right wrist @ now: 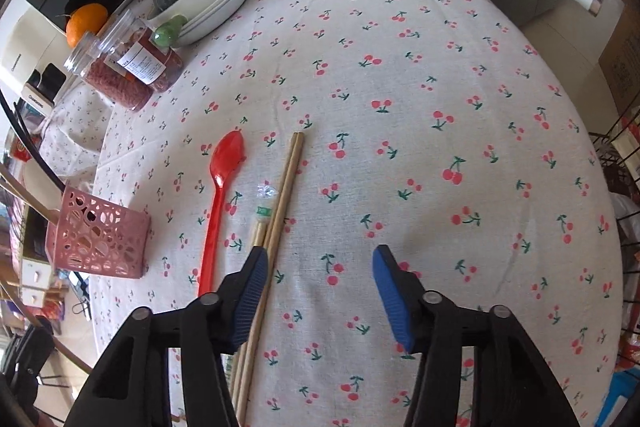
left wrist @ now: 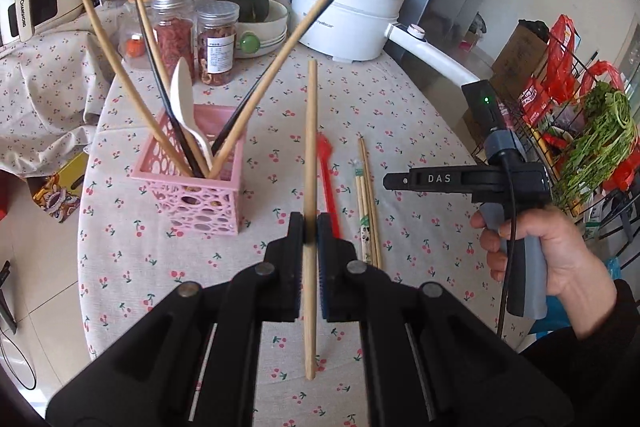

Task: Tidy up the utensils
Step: 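Lift the wooden chopstick upright with the left tool while the right tool grasps another chopstick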

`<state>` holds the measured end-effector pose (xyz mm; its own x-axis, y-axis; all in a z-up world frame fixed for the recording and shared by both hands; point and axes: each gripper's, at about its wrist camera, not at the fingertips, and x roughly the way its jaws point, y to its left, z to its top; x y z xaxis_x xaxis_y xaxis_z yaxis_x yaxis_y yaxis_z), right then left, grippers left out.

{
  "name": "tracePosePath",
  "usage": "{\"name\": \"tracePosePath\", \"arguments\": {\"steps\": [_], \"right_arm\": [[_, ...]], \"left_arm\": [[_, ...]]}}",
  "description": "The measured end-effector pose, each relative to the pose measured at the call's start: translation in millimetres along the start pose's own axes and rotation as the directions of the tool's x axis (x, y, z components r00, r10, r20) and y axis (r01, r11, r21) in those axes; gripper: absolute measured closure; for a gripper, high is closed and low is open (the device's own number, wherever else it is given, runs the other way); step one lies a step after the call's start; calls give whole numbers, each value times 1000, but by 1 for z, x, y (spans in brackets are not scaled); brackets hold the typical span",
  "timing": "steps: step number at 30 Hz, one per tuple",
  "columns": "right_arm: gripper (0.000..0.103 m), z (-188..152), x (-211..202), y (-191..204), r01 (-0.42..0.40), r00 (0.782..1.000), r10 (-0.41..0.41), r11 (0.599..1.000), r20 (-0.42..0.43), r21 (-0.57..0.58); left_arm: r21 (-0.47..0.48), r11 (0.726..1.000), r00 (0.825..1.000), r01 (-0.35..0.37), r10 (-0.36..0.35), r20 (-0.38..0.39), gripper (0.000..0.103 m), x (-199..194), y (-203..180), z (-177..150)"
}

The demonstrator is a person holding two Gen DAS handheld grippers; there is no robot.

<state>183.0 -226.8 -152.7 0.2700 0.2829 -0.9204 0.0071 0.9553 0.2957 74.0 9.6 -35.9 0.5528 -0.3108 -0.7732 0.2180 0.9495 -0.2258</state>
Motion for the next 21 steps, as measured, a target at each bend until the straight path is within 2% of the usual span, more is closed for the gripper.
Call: {"name": "tracePosePath", "arguments": {"steps": [3, 8, 12, 15, 17, 19, 21], "right_arm": [[77, 1, 11, 12, -5, 1000, 5, 1000, -17, -5], [82, 0, 19, 33, 88, 996, -88, 994, 5, -70], [84, -2, 22, 51, 182, 983, -182, 974, 16, -133], [82, -7, 30, 67, 228, 973, -231, 950, 11, -211], [86, -12, 31, 83, 295, 954, -295, 912, 44, -284], [91, -12, 30, 89, 308, 950, -307, 907, 48, -287], [94, -9, 27, 86, 281, 959, -281, 923, 38, -264]], "left_arm": [[-27, 1000, 1000, 15, -15, 0, 95, -5, 8, -1], [-48, 998, 1000, 29, -29, 9, 95, -14, 18, 0], [-58, 998, 999, 34, -33, 12, 95, -17, 22, -1], [-54, 998, 1000, 31, -30, 8, 95, -17, 23, -2], [-51, 998, 1000, 21, -20, 10, 95, -18, 24, -3], [-58, 998, 1000, 18, -17, 11, 95, -19, 26, -3], [-67, 998, 1000, 18, -18, 13, 95, -21, 30, -4]]}}
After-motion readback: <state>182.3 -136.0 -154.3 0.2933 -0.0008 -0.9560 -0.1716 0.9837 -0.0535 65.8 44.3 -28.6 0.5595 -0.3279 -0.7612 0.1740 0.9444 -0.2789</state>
